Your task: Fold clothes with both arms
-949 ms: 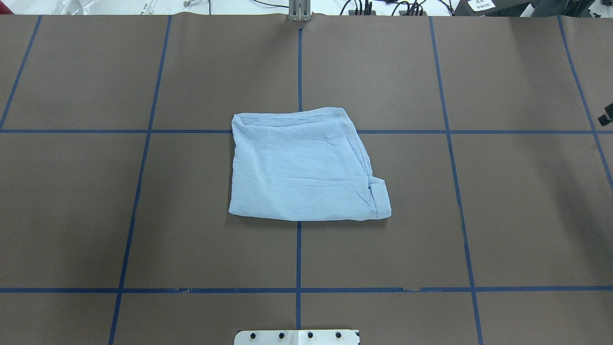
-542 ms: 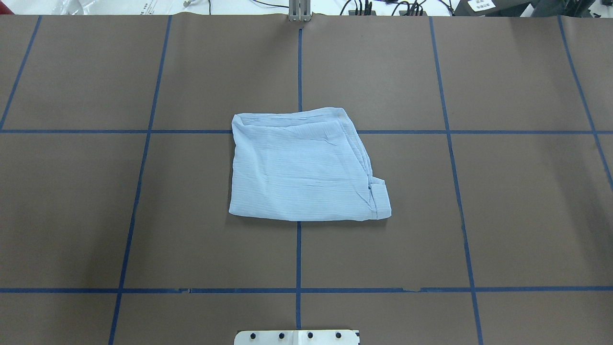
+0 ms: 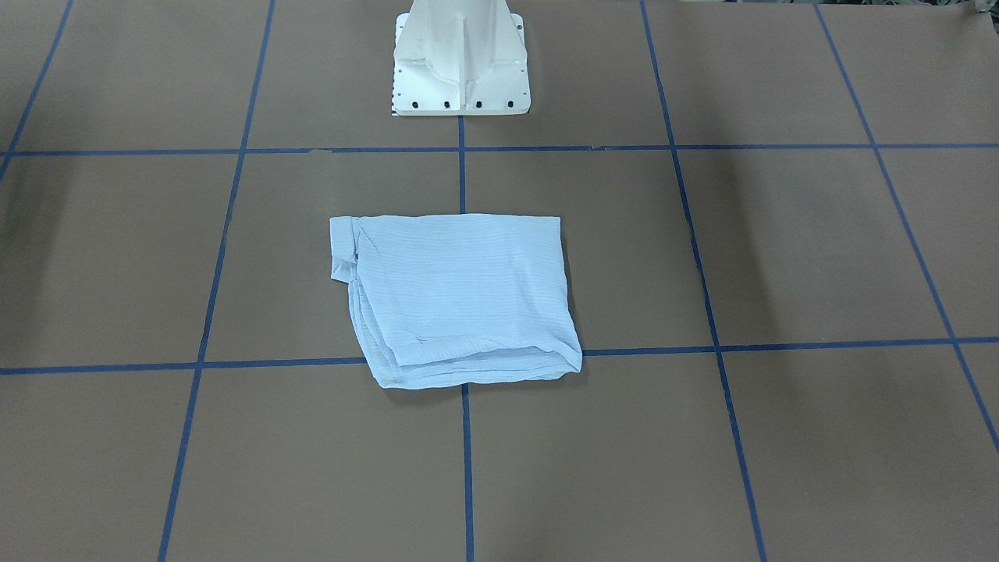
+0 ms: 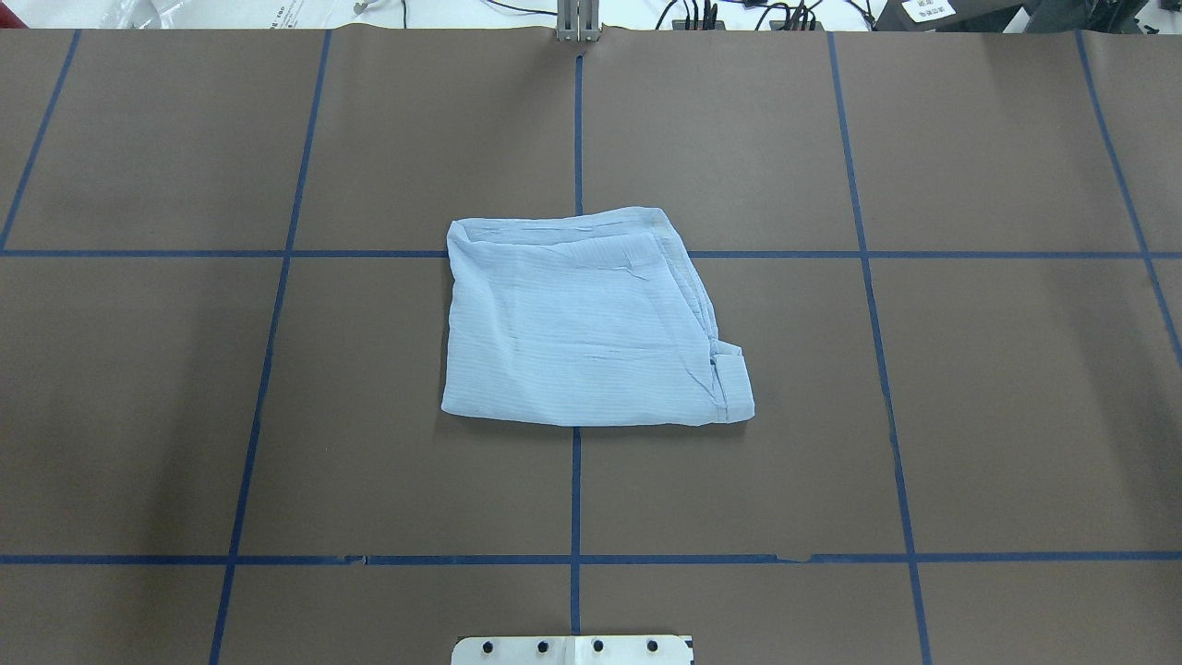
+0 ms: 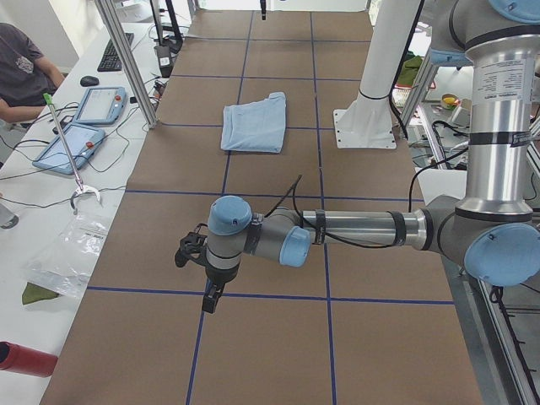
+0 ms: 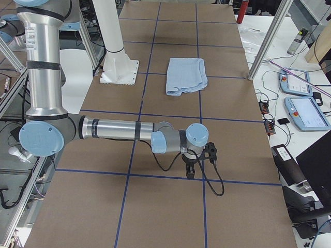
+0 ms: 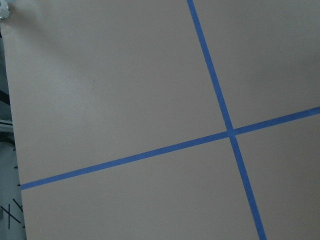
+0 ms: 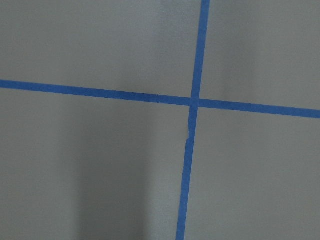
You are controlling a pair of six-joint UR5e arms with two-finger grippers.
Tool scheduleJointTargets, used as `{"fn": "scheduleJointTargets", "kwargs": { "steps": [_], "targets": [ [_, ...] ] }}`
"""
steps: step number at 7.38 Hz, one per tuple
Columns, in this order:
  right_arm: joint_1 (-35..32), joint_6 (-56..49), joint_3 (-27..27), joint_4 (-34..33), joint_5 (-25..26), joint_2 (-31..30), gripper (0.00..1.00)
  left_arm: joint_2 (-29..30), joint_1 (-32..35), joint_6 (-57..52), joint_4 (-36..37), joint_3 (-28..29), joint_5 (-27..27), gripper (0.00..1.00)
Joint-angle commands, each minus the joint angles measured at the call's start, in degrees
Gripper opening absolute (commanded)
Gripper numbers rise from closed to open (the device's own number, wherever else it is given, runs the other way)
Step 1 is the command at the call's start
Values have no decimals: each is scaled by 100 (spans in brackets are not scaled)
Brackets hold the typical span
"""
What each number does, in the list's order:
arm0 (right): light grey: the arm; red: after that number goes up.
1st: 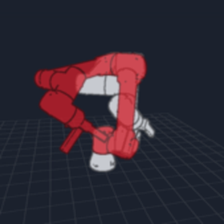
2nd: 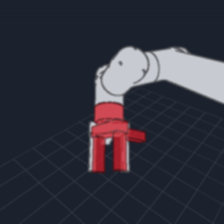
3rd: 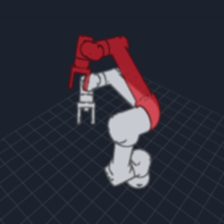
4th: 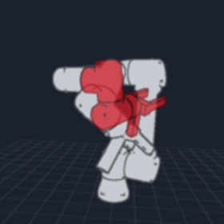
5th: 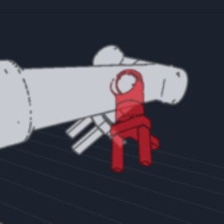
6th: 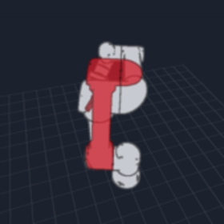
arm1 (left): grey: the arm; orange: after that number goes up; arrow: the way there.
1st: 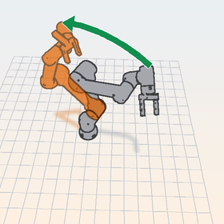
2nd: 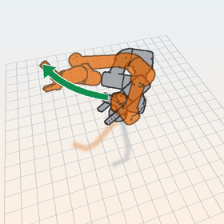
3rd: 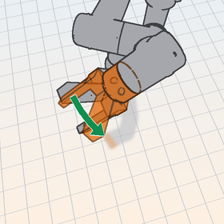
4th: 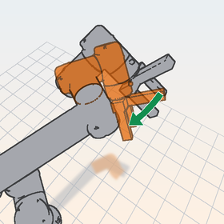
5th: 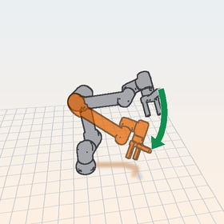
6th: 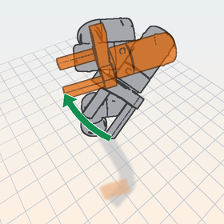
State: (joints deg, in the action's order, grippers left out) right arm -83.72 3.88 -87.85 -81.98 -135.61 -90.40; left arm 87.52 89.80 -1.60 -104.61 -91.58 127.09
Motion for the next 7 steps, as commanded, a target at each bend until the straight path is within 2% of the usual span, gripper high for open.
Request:
{"fn": "scheduleJointTargets", "kwargs": {
  "steps": [1,2,4,5,6,7],
  "targets": [
    [5,348,-12,-28,-18,5,100,-15,-190,633,116,-8,586,99],
    [5,376,-13,-72,-36,13,100,-7,-330,826,308,-78,719,99],
    [-4,376,-92,-432,-63,101,100,-59,-349,749,1464,-857,695,99],
    [-4,376,-92,-441,-71,101,100,-355,-349,740,1557,-1166,677,99],
    [-4,376,-66,-441,-97,92,100,-506,-341,557,1549,-1221,677,99],
    [-4,367,-57,-441,-167,58,100,-568,-341,-71,1584,-1117,677,99]
  ]
}}
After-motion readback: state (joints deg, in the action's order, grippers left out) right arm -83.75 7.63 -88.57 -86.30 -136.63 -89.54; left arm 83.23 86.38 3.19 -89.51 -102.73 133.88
